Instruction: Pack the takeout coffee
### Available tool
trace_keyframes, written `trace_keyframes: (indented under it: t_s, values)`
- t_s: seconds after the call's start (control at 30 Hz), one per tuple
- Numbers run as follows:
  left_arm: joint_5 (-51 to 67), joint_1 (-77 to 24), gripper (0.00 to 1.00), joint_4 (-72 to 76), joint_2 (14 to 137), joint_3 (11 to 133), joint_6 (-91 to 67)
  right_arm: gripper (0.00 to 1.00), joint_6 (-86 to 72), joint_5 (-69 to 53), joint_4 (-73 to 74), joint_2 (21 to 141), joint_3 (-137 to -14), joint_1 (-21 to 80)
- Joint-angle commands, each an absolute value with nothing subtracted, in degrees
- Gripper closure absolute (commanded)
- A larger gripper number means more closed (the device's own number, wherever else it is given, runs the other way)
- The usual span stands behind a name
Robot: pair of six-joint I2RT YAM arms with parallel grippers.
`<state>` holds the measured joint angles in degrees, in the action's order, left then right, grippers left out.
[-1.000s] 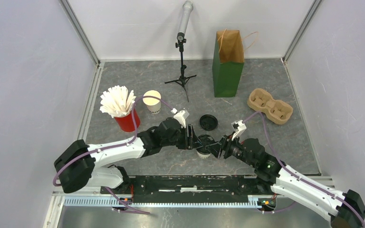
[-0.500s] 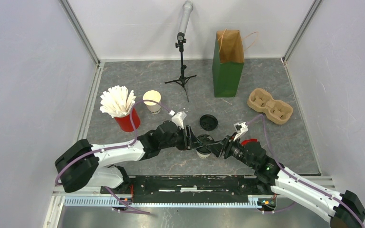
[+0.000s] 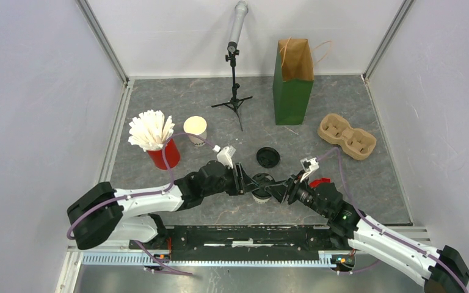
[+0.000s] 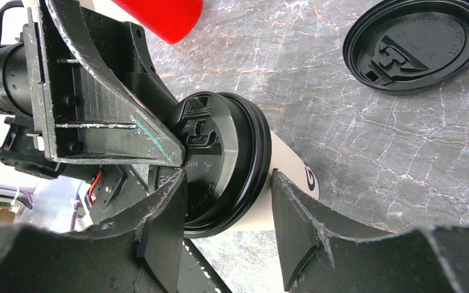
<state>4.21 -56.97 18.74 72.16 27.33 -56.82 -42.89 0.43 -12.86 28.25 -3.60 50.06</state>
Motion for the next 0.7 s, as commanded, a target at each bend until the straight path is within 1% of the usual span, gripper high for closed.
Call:
trace_keyframes:
  t_s: [0.0, 0.17, 0.3, 0.43, 0.5, 0.67]
  values:
    - [2.34, -60.44, 0.47, 9.88, 71.41, 24.33, -59.19, 0.46, -35.98, -3.14, -4.26, 29.38, 2.03, 50.68]
    - [0.26, -63.40, 0.46, 9.79, 68.53, 25.64, -61.90, 0.44, -29.52, -3.12, -3.93, 37.87, -5.84, 50.34]
    - [-3.08, -64.59, 0.46, 8.96, 67.76, 25.41, -63.45, 0.42, -25.78, -6.80, -7.45, 42.95, -8.64, 49.21]
    - [-6.16, -65.82, 0.44, 9.34, 66.34, 25.51, -64.04, 0.39, -19.60, -9.71, -5.84, 47.79, -13.99, 47.64]
    - [-7.00, -66.17, 0.42, 9.34, 65.22, 26.12, -63.73, 0.37, -16.79, -12.09, -5.37, 49.75, -15.71, 46.11]
    - [-8.32, -66.16, 0.34, 8.95, 63.31, 28.00, -62.35, 0.34, -12.21, -19.74, -5.17, 54.66, -19.13, 42.34]
